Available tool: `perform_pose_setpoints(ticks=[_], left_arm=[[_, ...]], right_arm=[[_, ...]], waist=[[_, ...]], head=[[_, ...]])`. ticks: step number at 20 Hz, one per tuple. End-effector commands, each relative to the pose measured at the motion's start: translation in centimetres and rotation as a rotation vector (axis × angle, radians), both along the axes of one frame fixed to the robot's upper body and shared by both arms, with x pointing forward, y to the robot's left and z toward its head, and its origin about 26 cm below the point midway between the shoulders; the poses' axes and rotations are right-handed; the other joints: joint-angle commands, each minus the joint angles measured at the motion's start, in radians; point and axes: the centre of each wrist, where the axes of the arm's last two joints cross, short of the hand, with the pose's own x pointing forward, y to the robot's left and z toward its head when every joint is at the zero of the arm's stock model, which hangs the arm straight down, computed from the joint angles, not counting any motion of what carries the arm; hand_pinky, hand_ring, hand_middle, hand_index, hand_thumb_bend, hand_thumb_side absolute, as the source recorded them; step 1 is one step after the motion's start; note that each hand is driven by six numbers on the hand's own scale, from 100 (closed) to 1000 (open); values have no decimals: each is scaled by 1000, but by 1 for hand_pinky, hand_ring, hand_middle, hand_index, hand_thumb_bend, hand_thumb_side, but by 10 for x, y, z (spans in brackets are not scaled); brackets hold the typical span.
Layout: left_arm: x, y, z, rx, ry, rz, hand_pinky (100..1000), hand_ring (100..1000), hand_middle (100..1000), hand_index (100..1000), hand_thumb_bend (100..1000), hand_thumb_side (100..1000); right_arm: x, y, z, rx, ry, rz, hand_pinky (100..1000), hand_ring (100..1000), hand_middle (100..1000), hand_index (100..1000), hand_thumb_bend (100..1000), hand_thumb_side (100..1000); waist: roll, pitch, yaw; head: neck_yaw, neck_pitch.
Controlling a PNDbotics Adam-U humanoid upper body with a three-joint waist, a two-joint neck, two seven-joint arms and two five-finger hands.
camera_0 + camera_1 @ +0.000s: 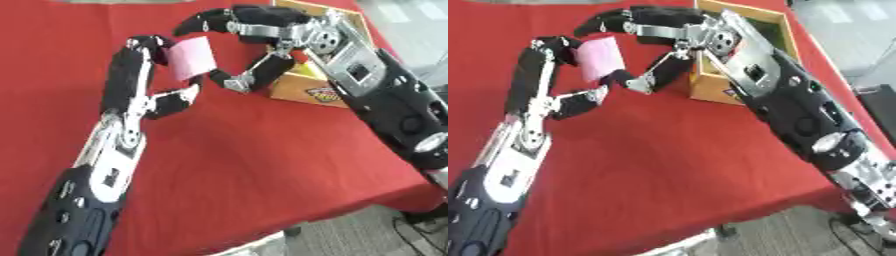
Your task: Pick up the objects with one hand, pass them to the other hand, and then place them into the box on the other side of the table.
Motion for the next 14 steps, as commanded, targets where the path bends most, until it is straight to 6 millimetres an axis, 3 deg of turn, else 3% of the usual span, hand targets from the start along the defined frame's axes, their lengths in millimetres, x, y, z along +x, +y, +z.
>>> perform_pose_setpoints(ticks=[1, 14], left_arm=[[-7, -7, 14, -24, -28, -37, 589, 534, 401, 487, 100, 213], [-16, -13, 20, -15, -41, -87, 588, 533, 398, 486, 100, 212]], right_arm=[[1, -7, 9, -6, -37, -17, 1000, 1000, 931, 1000, 100, 114], [11, -16, 2, 17, -66, -66, 1000, 1000, 926, 1000, 100, 100]], waist=[[0, -15, -1], [0, -8, 5]], head=[[-2, 6], [-10, 6]])
